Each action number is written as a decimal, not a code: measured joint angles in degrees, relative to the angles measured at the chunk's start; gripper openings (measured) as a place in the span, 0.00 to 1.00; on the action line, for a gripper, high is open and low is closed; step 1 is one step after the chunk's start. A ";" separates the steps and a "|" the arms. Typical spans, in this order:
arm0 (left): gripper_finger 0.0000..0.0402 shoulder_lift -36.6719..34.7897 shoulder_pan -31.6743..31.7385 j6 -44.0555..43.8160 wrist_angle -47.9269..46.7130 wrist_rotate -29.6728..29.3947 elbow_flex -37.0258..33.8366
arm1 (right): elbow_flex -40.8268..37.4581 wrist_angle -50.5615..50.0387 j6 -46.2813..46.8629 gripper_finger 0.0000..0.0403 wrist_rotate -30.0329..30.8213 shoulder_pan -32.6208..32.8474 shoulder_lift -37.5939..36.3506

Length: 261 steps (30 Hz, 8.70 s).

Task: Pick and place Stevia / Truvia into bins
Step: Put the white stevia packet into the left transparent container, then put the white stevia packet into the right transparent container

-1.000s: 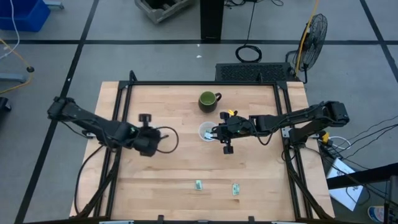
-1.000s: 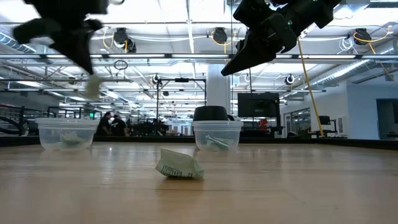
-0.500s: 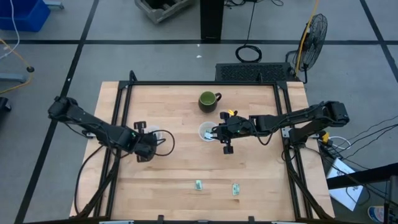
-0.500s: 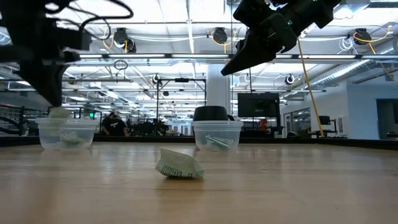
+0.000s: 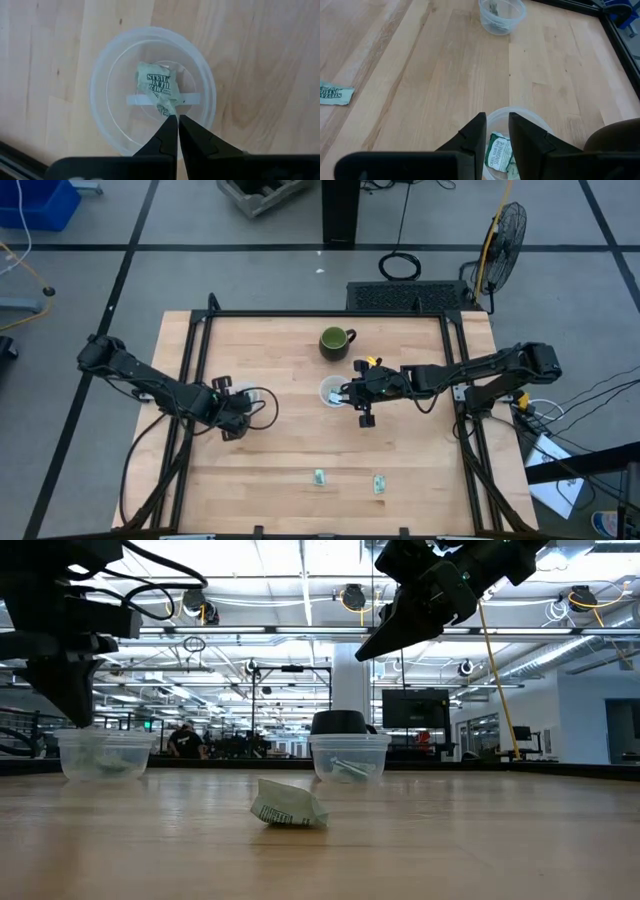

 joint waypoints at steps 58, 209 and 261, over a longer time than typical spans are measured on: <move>0.46 -0.07 5.31 -0.89 11.51 -10.77 12.61 | 7.50 26.11 7.49 0.48 -10.00 20.15 26.21; 0.46 -18.80 13.88 27.52 37.20 -40.50 12.59 | 49.46 31.39 1.72 0.00 -17.99 -5.07 57.83; 0.46 -18.78 13.88 22.73 35.43 -25.05 12.59 | 8.83 -40.77 52.19 0.16 -13.90 17.92 -0.16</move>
